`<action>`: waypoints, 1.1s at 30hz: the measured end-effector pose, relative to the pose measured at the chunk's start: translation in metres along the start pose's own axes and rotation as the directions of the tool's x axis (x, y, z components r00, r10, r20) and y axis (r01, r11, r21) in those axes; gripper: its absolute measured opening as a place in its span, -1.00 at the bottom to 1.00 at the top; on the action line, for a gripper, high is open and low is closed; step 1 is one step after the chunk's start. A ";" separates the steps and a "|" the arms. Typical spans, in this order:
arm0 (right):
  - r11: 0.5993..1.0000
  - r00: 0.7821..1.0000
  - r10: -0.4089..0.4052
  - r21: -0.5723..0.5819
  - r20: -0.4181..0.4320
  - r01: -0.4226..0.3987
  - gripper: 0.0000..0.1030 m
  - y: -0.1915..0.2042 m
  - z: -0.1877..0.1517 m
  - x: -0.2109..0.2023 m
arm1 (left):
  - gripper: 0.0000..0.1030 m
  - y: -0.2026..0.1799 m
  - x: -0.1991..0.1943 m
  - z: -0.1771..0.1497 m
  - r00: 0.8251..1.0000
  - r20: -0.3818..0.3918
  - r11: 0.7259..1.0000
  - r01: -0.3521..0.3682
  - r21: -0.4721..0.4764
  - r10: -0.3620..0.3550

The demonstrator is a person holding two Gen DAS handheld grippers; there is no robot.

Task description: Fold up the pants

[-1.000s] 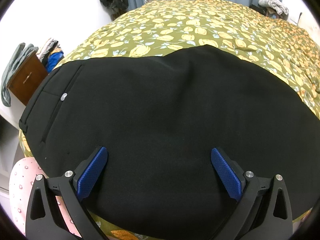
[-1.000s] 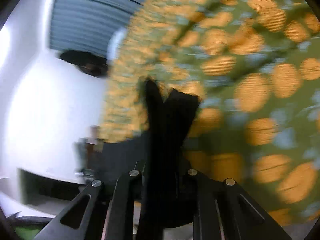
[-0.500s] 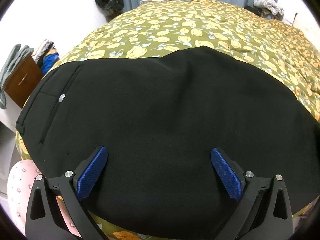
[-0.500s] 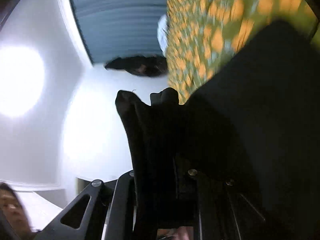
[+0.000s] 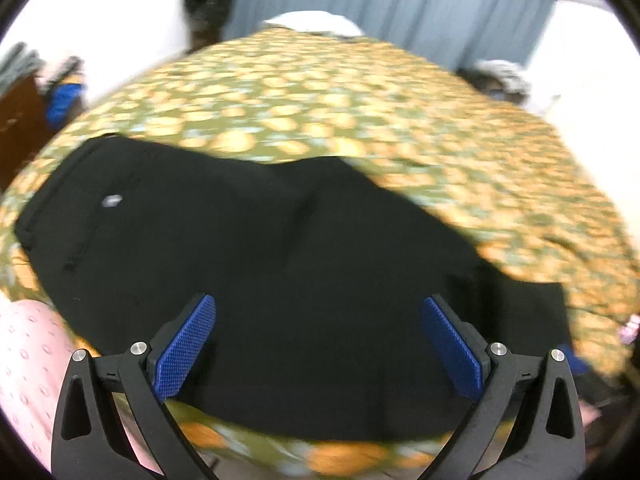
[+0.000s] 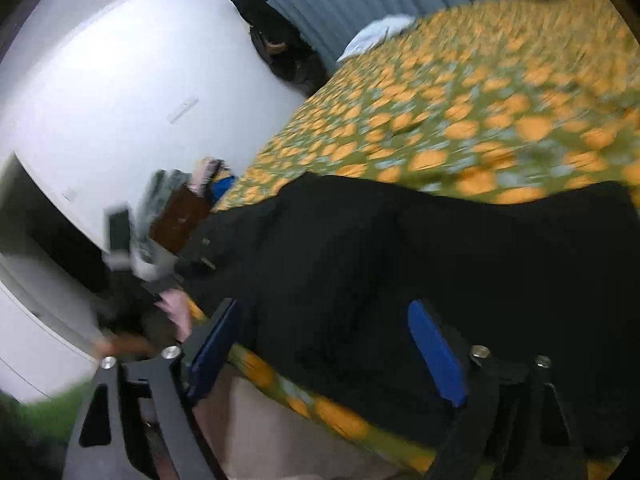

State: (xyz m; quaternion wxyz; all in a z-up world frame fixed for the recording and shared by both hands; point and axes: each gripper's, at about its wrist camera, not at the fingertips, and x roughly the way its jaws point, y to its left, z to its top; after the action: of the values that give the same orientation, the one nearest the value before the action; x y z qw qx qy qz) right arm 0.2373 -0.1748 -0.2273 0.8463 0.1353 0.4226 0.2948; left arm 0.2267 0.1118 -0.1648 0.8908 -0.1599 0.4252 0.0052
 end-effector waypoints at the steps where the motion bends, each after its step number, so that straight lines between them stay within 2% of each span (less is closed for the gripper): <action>1: 0.999 0.999 -0.042 -0.002 0.007 0.042 0.72 -0.007 -0.012 -0.015 | 0.99 -0.011 -0.006 0.000 0.998 -0.004 0.998 0.058 0.018 -0.058; 2: 0.998 0.998 -0.066 0.006 0.012 0.066 0.72 -0.012 -0.017 -0.023 | 0.99 -0.030 -0.012 -0.001 0.991 -0.009 0.989 0.133 0.059 -0.133; 4: 0.994 0.995 -0.101 0.047 0.026 0.100 0.72 -0.024 -0.032 -0.042 | 0.99 -0.060 -0.013 -0.003 0.979 -0.043 0.968 0.202 0.147 -0.198; 5: 0.990 0.994 -0.106 0.099 0.042 0.101 0.72 -0.034 -0.034 -0.050 | 0.99 -0.076 -0.009 -0.006 0.976 -0.070 0.957 0.217 0.193 -0.207; 6: 0.987 0.993 -0.101 0.134 0.064 0.092 0.72 -0.035 -0.032 -0.063 | 0.98 -0.089 -0.004 -0.009 0.975 -0.089 0.948 0.219 0.231 -0.204; 8: 0.982 0.987 -0.114 0.165 0.109 0.095 0.72 -0.042 -0.027 -0.070 | 0.81 -0.107 0.009 -0.014 0.972 -0.125 0.936 0.227 0.269 -0.200; 9: 0.980 0.984 -0.126 0.173 0.129 0.103 0.72 -0.046 -0.024 -0.072 | 0.57 -0.114 0.017 -0.016 0.968 -0.155 0.932 0.235 0.277 -0.198; 10: 0.978 0.982 -0.133 0.176 0.134 0.108 0.72 -0.050 -0.022 -0.074 | 0.44 -0.119 0.026 -0.019 0.964 -0.187 0.929 0.239 0.281 -0.192; 12: 0.976 0.978 -0.145 0.181 0.151 0.117 0.72 -0.053 -0.016 -0.073 | 0.42 -0.125 0.037 -0.024 0.961 -0.216 0.930 0.233 0.283 -0.175; 15: 0.976 0.978 -0.139 0.188 0.154 0.109 0.72 -0.056 -0.016 -0.073 | 0.39 -0.133 0.050 -0.033 0.966 -0.225 0.937 0.189 0.294 -0.124; 17: 0.975 0.982 -0.131 0.198 0.138 0.102 0.72 -0.059 -0.018 -0.071 | 0.17 -0.132 0.059 -0.037 0.966 -0.240 0.944 0.169 0.284 -0.101; 19: 0.974 0.982 -0.130 0.202 0.136 0.101 0.72 -0.061 -0.020 -0.069 | -0.23 -0.126 0.066 -0.038 0.963 -0.258 0.952 0.149 0.269 -0.078; 22: 0.975 0.980 -0.136 0.198 0.146 0.105 0.72 -0.061 -0.020 -0.070 | -0.82 -0.119 0.070 -0.036 0.953 -0.278 0.958 0.184 0.221 -0.120; 28: 0.974 0.967 -0.178 0.175 0.181 0.147 0.72 -0.058 -0.017 -0.077 | -0.91 -0.118 0.058 -0.035 0.958 -0.254 0.957 0.191 0.218 -0.134; 33: 0.973 0.958 -0.205 0.145 0.202 0.178 0.72 -0.052 -0.018 -0.084 | -0.92 -0.102 0.036 -0.034 0.965 -0.225 0.963 0.179 0.199 -0.133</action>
State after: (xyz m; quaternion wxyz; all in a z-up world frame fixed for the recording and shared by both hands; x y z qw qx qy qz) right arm 0.2037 -0.2672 -0.2095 0.9016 0.1777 0.3570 0.1677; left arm 0.2388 0.0007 -0.1830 0.8508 -0.0942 0.5007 -0.1288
